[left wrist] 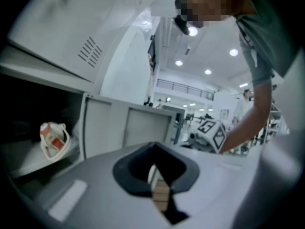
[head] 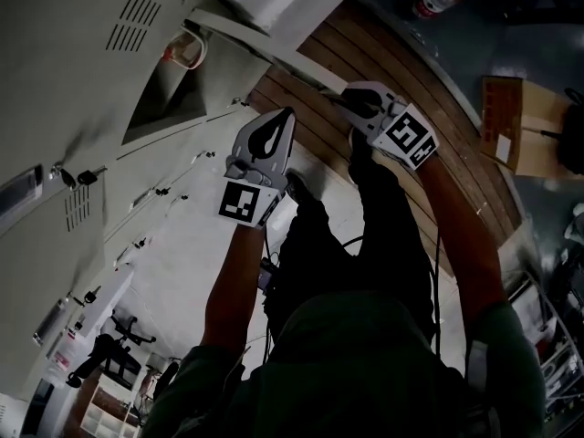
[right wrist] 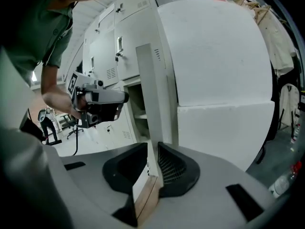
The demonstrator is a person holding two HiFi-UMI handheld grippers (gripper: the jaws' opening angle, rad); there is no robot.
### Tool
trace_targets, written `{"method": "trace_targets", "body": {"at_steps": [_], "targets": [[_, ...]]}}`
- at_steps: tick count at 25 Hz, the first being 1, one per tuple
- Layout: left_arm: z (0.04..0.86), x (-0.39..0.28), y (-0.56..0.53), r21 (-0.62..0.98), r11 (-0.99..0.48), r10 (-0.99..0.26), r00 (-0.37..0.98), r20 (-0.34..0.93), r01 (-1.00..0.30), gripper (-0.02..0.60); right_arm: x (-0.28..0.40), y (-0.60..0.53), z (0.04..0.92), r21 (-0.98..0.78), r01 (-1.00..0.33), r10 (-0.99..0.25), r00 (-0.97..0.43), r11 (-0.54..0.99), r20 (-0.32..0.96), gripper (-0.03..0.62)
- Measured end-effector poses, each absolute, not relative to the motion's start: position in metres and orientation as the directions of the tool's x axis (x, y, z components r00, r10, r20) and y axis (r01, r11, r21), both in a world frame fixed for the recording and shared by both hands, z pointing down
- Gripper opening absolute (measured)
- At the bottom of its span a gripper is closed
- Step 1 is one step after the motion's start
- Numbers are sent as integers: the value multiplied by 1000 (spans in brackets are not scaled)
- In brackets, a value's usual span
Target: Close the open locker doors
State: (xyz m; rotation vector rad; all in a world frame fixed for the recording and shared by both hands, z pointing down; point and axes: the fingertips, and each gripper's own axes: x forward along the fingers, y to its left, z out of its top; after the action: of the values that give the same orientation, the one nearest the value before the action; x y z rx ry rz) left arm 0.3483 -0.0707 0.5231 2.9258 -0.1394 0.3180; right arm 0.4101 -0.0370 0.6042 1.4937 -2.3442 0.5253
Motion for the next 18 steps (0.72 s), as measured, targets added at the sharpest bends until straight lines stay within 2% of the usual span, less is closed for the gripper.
{"method": "trace_targets", "body": {"at_steps": [4,14,18], "targets": [[515,324,-79,191,-970,-112,973,203,-152,0,380,-34,605,-136,-890,-764,-444,434,468,38],[515,225,-108,182,-947,-226,950,216,-266,0,253,-53,607,-154,-782,-637,-590,604,496,31],[510,191,-124,192,-921,-300,931,209,-340,0,223,-83,603,-136,-752,-617,-617,645,488,31]]}}
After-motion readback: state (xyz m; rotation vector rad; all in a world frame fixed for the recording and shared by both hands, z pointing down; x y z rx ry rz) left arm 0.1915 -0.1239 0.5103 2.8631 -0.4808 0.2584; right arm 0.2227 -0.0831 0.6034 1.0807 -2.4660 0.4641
